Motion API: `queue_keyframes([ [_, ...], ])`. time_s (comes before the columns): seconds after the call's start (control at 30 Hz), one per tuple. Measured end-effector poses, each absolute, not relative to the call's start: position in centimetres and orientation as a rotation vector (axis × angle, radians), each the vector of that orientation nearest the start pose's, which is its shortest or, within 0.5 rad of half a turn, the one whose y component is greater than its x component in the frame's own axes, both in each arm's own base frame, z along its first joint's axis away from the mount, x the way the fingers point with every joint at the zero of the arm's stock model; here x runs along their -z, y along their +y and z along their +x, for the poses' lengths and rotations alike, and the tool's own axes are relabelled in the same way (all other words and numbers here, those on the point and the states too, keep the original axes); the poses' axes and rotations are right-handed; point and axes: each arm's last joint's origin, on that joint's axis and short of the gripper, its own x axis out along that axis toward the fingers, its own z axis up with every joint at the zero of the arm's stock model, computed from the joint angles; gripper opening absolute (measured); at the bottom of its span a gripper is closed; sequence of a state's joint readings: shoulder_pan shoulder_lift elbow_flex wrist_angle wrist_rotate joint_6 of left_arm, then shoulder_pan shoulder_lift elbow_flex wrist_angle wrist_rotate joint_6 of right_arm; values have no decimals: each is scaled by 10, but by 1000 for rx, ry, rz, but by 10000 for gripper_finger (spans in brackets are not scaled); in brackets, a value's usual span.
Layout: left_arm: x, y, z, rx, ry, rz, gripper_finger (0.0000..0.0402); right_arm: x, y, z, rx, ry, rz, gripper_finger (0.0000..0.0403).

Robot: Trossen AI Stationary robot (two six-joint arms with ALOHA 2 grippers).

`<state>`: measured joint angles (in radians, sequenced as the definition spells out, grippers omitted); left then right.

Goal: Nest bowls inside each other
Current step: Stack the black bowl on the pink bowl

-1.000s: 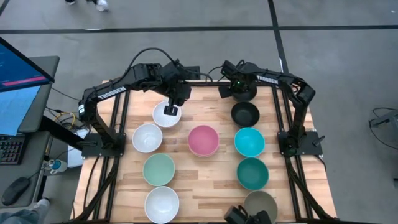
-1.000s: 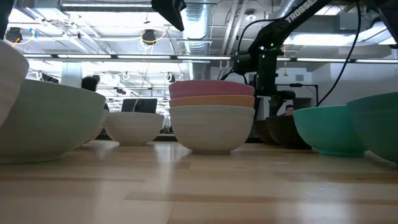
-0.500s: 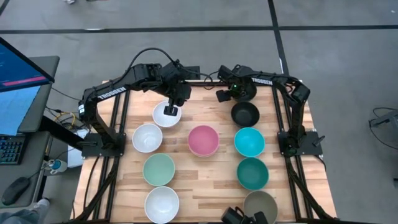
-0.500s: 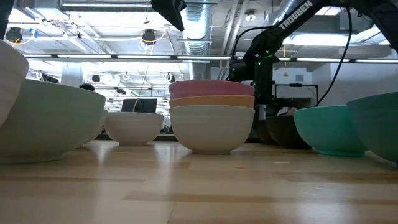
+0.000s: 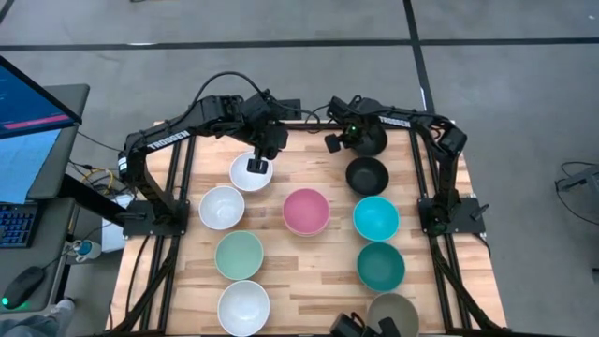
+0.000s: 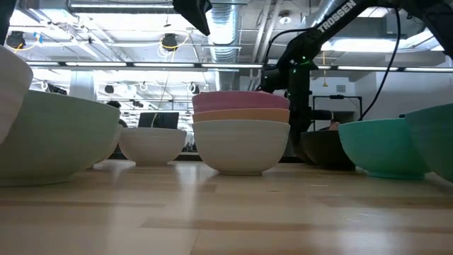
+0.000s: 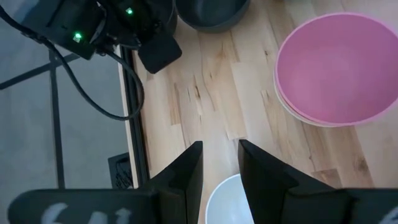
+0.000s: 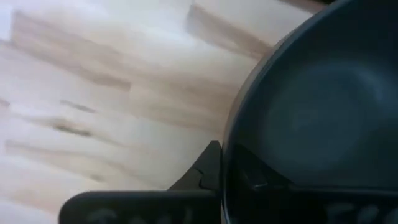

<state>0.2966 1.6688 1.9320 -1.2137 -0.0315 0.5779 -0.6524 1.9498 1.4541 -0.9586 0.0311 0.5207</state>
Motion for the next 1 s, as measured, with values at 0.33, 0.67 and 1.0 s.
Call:
queue_keyframes([
  [0.33, -405, 109, 297, -25, 1074, 337, 94, -260, -200, 333, 764, 1290, 507, 18],
  [0.67, -411, 125, 276, -89, 1102, 278, 90, -346, -81, 374, 257, 1259, 122, 19],
  [1.0, -445, 114, 231, -335, 1076, 326, 66, -374, 22, 363, -15, 1326, 41, 17],
])
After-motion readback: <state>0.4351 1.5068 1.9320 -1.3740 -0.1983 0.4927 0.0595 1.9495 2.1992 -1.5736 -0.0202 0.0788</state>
